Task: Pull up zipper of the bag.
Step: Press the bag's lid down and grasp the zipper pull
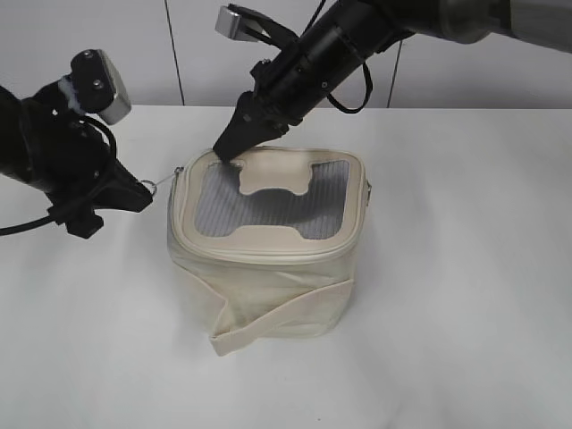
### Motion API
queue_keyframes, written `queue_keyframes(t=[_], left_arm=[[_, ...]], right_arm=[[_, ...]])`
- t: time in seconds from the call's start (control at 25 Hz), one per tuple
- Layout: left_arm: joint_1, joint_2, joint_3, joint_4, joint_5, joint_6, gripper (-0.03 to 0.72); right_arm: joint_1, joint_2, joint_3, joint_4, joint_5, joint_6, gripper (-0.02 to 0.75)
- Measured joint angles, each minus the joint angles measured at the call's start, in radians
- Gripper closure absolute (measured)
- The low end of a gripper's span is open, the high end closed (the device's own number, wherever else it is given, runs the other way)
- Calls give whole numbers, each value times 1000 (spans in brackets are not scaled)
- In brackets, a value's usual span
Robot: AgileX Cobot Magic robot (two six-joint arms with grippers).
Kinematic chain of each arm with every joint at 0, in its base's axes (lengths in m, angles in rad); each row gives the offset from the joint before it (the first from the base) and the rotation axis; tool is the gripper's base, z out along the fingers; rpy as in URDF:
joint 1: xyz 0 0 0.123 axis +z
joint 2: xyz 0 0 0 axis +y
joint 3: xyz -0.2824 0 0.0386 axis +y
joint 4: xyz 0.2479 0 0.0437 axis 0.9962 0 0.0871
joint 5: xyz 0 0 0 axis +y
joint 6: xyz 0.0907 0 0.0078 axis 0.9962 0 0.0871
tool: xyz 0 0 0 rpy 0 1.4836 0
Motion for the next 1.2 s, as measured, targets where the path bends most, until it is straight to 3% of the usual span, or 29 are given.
queue_keyframes(t=[0.36,0.52,0.88,1.2], left_arm=[[-2,-61,-1,117,227,-218,697],[-41,-61,-1,132,296,-261,697],[-241,-111,-1,167,341,-325,697],[-472,-113,5,131,81,-325,697]], right_arm=[[4,0,0,-5,-7,51,679],[4,0,0,-7,-8,65,679],[4,0,0,-8,-9,85,682],[4,0,0,-8,3,87,683]])
